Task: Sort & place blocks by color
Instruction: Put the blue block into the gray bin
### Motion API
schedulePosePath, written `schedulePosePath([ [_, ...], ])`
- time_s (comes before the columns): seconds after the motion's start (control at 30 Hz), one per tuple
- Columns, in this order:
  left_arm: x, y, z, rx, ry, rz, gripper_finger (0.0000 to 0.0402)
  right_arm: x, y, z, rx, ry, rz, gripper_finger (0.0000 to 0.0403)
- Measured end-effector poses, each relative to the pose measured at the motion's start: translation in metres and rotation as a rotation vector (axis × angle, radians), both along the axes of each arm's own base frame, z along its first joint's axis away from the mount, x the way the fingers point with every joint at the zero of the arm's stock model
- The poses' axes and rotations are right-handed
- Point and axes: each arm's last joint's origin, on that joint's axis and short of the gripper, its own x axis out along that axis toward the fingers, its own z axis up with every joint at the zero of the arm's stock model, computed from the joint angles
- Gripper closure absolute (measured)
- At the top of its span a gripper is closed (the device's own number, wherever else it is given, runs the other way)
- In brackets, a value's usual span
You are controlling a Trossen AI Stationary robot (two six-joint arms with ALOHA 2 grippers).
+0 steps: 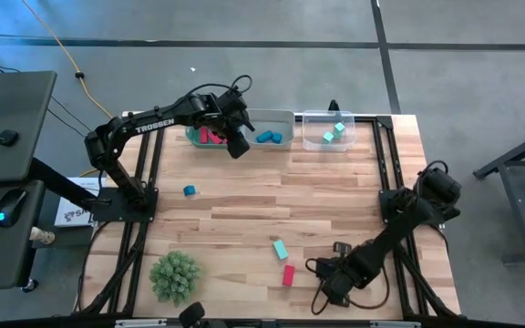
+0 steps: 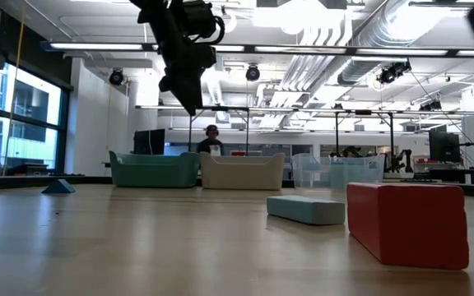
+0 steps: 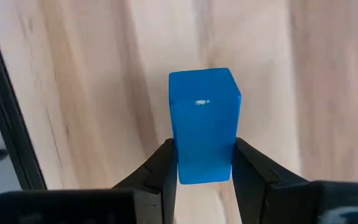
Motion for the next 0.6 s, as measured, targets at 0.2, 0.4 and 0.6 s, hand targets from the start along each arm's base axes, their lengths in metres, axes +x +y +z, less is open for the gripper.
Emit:
schedulePosePath([
  [0.2,0.0,0.0,0.0,-0.001,-0.001,-0.016,0.0284,0.012,-0.023,0.013,-0.039,-0.049,-0.08,0.0308],
  [0.4,0.0,0.0,0.0,-0.002,-0.002,-0.014,0.0284,0.025,-0.05,0.026,-0.067,-0.096,-0.167,0.0308],
  [0.6,0.0,0.0,0.0,0.004,0.003,-0.03,0.0284,0.041,-0.087,0.039,-0.099,-0.158,-0.28,0.0308],
])
